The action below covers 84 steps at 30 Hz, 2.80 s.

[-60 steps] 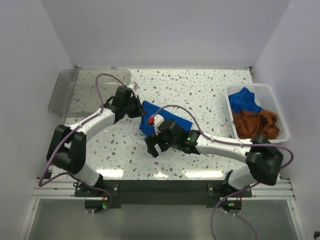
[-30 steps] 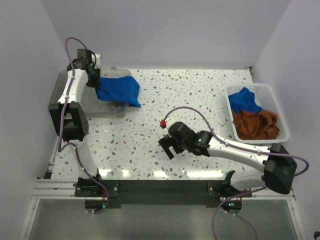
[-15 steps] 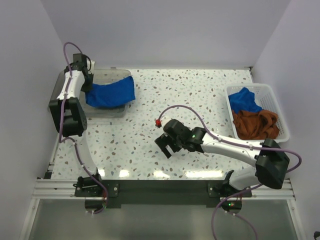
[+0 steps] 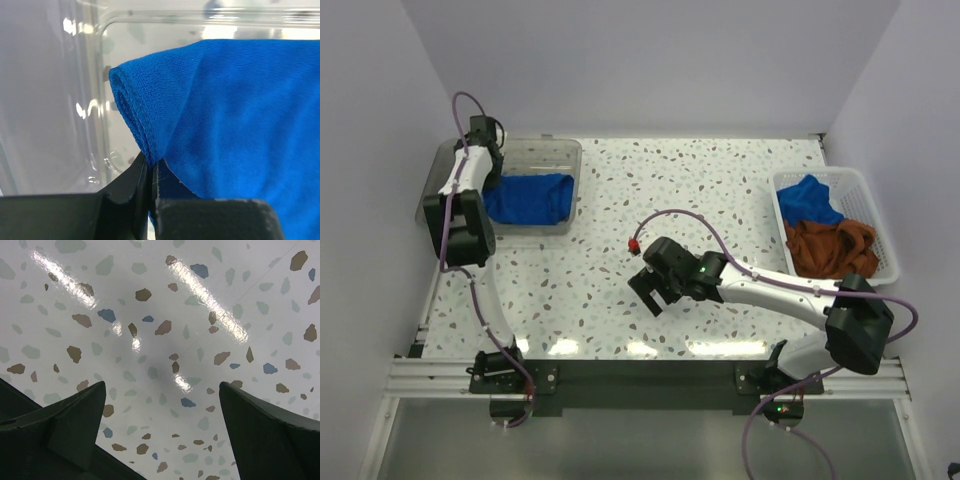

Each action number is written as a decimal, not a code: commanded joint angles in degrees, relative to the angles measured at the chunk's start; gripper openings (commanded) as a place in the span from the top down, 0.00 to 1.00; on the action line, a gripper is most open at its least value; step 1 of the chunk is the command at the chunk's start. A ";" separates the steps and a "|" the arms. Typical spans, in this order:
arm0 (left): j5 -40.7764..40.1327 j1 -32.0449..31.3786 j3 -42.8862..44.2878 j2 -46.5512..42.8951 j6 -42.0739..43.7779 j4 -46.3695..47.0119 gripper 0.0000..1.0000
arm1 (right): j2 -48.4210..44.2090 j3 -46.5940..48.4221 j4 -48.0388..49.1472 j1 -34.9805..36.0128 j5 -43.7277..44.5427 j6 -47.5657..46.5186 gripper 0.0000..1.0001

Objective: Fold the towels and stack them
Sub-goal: Neatly place the folded towel into the bin, then grab crumpled towel

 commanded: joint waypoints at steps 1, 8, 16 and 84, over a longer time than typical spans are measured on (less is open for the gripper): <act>-5.74 1.71 -0.22 1.28 1.27 3.08 0.99 | 0.45 2.50 -0.74 -0.36 1.58 -0.63 0.01; -8.91 3.20 1.45 4.00 0.92 3.00 0.88 | 0.80 3.03 -1.00 -0.54 1.58 -0.54 0.01; -10.31 3.64 4.61 5.50 0.22 2.03 0.47 | 0.71 3.29 -0.92 -0.63 1.49 -0.54 0.01; 19.47 -13.49 -31.39 -39.72 -31.17 19.17 0.30 | 0.09 15.23 -1.35 -55.71 13.80 6.29 0.05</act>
